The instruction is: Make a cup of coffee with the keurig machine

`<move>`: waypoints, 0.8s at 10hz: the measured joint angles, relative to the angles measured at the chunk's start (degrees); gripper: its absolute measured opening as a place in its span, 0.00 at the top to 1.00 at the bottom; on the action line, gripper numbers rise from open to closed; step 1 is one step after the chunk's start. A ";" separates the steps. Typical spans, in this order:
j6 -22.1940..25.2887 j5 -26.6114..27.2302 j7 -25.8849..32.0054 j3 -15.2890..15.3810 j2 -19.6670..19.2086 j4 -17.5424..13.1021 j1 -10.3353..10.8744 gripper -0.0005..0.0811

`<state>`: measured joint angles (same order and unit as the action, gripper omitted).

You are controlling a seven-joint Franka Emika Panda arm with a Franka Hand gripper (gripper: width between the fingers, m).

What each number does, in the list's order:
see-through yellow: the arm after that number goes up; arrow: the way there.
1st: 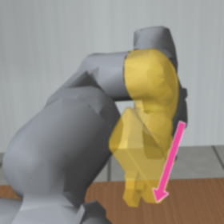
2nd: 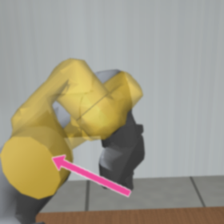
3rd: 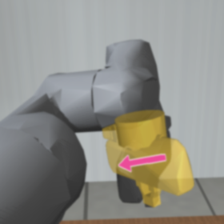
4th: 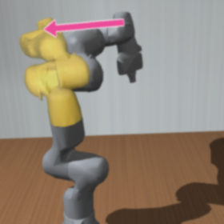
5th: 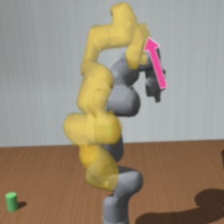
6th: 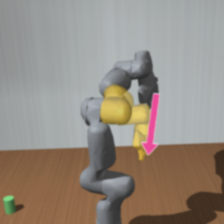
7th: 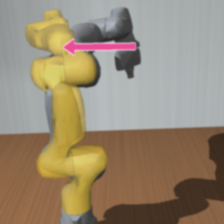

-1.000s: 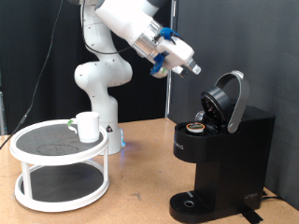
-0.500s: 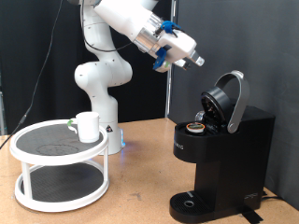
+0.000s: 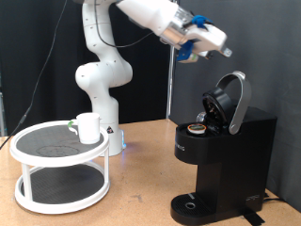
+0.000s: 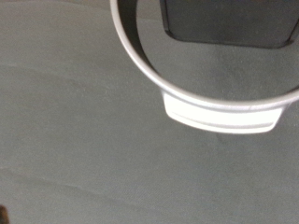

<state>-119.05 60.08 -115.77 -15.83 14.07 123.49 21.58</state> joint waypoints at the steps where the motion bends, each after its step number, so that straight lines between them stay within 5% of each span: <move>1: -0.86 -0.01 -1.05 1.30 -0.90 -1.10 0.31 0.09; 3: -3.28 0.03 -1.65 3.11 -2.38 -2.89 0.98 0.09; 8: 0.56 -0.98 -5.32 3.54 -3.13 -4.53 0.98 0.09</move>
<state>-118.50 59.10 -121.09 -12.29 10.94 118.95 22.56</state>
